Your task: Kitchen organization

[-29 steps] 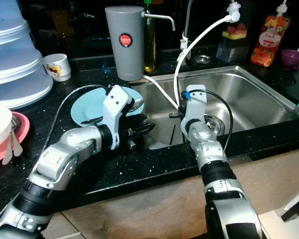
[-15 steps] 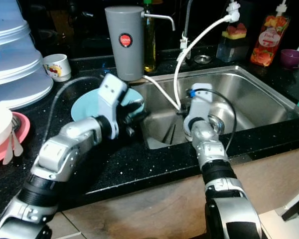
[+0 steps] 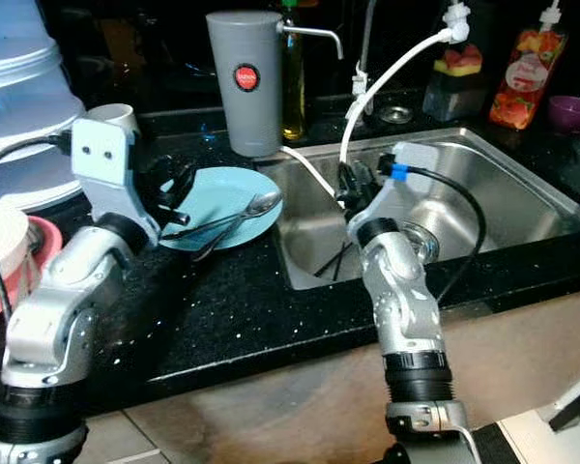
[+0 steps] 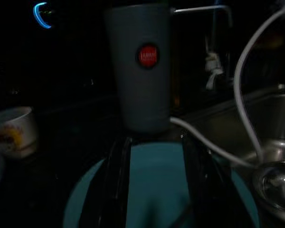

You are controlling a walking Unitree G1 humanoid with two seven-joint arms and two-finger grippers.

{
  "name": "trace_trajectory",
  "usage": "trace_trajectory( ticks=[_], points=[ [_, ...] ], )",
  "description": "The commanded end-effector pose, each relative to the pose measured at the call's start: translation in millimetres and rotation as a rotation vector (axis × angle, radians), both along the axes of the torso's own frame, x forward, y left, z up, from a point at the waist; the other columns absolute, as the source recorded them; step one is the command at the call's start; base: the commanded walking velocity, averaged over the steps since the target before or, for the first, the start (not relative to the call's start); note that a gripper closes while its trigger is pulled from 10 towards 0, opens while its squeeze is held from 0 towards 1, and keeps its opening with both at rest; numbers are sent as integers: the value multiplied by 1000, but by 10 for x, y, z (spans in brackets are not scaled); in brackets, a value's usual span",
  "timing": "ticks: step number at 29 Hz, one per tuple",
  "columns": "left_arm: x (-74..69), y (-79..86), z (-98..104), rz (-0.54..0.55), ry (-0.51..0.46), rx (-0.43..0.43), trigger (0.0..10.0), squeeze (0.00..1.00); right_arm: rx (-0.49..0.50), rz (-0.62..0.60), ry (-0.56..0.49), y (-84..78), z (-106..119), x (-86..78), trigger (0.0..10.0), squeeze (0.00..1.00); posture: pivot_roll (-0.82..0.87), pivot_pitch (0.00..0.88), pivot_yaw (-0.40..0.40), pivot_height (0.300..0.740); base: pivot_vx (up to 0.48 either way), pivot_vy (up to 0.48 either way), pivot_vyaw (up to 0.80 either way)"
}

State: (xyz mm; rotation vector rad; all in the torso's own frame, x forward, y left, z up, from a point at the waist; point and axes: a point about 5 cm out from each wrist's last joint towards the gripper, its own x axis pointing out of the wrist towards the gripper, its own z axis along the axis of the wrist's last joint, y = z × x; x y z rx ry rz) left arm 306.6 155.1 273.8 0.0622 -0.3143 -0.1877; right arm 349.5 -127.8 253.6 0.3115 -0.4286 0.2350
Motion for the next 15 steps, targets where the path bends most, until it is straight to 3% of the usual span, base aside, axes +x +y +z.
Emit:
trace_trajectory(
  ticks=[1,15],
  points=[
    [-6,33,-41,24,15,-6,10000,0,0,23,19,36,-18,-16,10000,0,-29,68,30,740,0,0,0],
    [12,76,-34,49,32,-20,10000,0,-31,74,58,102,-31,-57,10000,0,-35,60,32,740,-17,0,0]
  ],
)
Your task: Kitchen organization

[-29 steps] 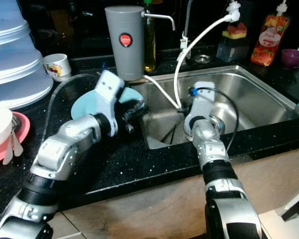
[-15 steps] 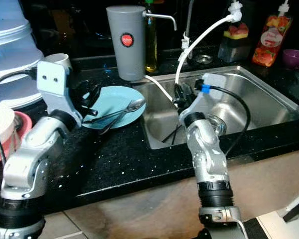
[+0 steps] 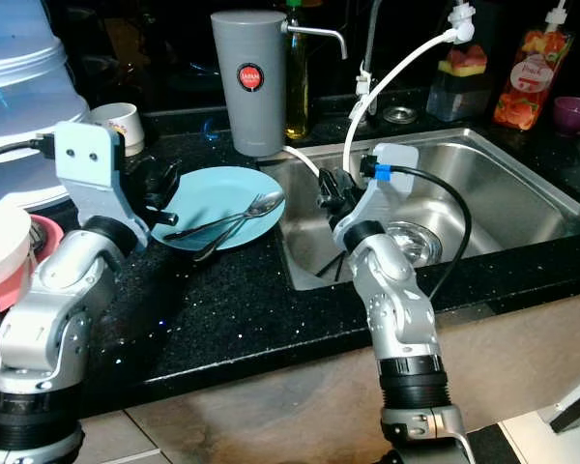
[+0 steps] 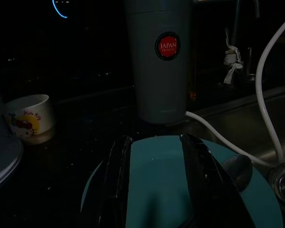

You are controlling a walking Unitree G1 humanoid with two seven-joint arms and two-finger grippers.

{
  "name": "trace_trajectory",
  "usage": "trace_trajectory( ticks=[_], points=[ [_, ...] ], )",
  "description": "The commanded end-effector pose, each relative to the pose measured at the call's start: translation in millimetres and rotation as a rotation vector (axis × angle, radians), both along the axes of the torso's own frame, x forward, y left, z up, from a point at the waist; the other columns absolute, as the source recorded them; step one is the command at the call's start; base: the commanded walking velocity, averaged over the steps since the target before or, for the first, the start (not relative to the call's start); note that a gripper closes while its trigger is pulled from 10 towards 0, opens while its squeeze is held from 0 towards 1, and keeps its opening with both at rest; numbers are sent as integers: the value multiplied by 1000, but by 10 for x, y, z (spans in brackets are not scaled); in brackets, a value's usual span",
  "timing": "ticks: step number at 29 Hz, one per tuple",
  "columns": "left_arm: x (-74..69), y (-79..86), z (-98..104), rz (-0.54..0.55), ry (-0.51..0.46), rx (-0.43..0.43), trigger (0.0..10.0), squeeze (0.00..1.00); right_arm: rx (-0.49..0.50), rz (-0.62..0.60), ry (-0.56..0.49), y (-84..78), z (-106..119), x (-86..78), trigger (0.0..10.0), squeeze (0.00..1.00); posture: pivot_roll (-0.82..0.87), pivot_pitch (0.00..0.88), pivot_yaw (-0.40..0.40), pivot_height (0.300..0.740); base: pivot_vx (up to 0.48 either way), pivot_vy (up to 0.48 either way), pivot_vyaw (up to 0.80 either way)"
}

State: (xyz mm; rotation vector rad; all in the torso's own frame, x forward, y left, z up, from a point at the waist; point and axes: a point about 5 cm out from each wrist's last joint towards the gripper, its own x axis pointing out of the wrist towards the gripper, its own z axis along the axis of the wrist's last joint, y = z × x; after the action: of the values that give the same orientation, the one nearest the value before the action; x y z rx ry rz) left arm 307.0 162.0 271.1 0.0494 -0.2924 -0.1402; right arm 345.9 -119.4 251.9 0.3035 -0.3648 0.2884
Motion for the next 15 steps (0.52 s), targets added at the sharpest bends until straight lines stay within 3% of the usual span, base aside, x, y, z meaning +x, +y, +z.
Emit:
trace_trajectory(
  ticks=[1,15],
  points=[
    [9,10,-9,3,11,-1,10000,0,-8,24,11,28,-16,-25,10000,0,-35,56,31,740,-244,0,0],
    [8,47,-13,10,23,-15,10000,0,-23,53,22,67,-7,-30,10000,0,-36,36,25,740,-273,0,0]
  ],
)
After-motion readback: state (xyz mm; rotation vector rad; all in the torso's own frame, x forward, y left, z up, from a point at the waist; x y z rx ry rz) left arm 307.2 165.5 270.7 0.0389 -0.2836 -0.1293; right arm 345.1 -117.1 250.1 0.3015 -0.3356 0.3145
